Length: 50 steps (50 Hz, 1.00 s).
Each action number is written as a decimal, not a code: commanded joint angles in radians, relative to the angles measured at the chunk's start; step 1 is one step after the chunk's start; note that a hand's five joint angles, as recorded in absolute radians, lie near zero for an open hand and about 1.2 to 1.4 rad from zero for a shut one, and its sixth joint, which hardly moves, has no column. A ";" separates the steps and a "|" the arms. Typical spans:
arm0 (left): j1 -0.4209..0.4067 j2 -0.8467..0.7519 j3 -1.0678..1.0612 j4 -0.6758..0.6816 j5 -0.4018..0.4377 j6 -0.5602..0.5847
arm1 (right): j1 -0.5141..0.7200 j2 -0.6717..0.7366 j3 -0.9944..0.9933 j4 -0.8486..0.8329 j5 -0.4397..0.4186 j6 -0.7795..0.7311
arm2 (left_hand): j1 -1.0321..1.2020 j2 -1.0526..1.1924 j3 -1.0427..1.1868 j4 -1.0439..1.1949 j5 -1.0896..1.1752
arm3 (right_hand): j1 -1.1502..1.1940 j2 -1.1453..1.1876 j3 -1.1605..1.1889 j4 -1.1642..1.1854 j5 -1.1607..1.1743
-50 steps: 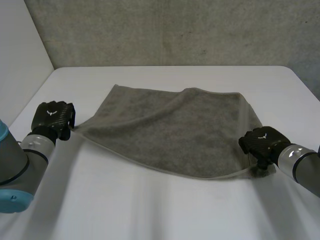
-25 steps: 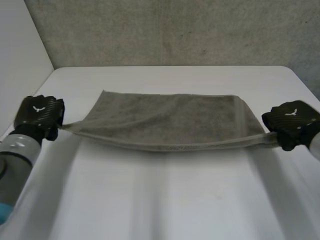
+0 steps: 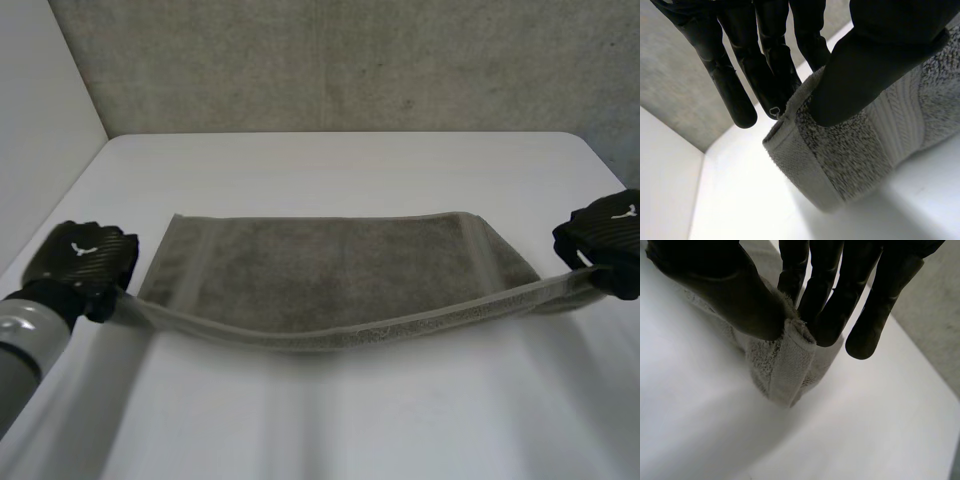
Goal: Fold the towel.
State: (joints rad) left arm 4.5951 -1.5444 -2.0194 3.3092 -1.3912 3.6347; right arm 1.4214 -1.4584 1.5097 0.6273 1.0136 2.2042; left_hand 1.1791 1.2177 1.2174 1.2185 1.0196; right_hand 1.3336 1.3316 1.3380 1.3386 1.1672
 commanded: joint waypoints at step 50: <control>-0.202 -0.714 0.701 0.196 -0.272 0.055 | 0.310 0.460 -0.310 -0.650 0.399 0.367 | -0.980 -1.019 -1.019 -1.020 -0.995 | -1.159 -1.157 -1.164 -1.164 -1.167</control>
State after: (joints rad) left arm 4.3710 -2.4195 -1.1507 3.5083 -1.6543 3.7186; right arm 1.7440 -0.8769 1.0722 -0.0346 1.4178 2.5704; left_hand 0.1779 0.1726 0.1728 0.1731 0.0269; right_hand 0.2335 0.2478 0.2477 0.2605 0.0622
